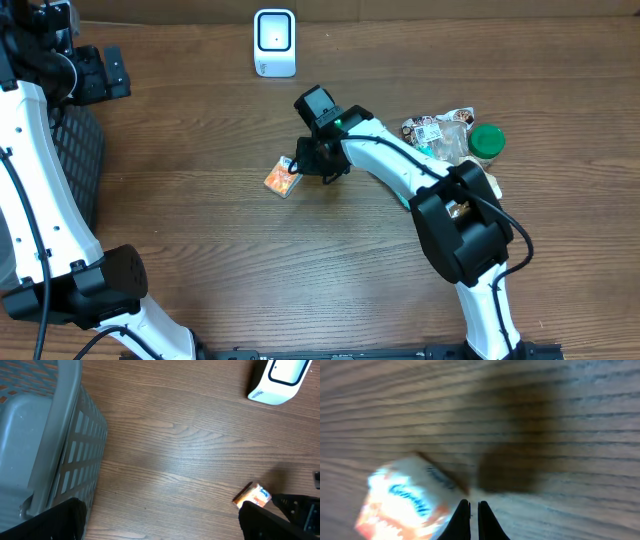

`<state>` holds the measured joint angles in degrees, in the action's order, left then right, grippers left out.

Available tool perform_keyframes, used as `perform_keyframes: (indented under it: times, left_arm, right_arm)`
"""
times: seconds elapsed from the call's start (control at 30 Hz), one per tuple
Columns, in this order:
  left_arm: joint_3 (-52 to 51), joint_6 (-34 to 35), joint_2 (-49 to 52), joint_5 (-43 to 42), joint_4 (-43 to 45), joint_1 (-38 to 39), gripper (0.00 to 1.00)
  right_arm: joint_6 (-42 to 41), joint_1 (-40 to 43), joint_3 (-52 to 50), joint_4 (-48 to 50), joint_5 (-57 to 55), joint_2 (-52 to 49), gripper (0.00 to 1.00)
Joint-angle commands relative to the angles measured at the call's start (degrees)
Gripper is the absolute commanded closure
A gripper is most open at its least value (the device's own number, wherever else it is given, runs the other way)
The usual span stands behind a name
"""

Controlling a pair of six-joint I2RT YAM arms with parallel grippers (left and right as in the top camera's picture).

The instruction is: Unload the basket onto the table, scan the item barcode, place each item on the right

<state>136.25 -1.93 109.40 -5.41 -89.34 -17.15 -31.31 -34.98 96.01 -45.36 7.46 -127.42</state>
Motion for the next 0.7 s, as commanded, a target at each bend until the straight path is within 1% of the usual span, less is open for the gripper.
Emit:
perform_keyframes:
  times: [0.0, 0.2, 0.3, 0.33, 0.4, 0.47, 0.67]
  left_arm:
    - [1.1, -0.9, -0.9, -0.4, 0.0, 0.0, 0.01]
    - [1.1, -0.9, -0.9, -0.4, 0.0, 0.0, 0.01]
    - [1.1, -0.9, -0.9, -0.4, 0.0, 0.0, 0.01]
    - [1.1, -0.9, -0.9, -0.4, 0.0, 0.0, 0.0]
    - [1.1, -0.9, -0.9, -0.4, 0.0, 0.0, 0.01]
    - [1.1, -0.9, -0.9, -0.4, 0.0, 0.0, 0.01]
    - [1.1, -0.9, -0.9, -0.4, 0.0, 0.0, 0.0]
  right_arm:
    - [-0.2, 0.2, -0.6, 0.8, -1.9, -1.0, 0.96]
    - [-0.2, 0.2, -0.6, 1.6, -1.8, -1.0, 0.96]
    - [-0.1, -0.2, -0.6, 2.7, 0.7, -1.0, 0.96]
    - [0.3, -0.3, -0.6, 3.3, 1.6, -1.0, 0.96]
    - [3.9, -1.4, -0.6, 6.8, 5.2, -1.0, 0.96]
    - [6.3, -2.3, -0.6, 8.9, 5.7, -1.0, 0.96]
    - [7.9, -1.9, 0.5, 11.3, 4.7, -1.0, 0.96]
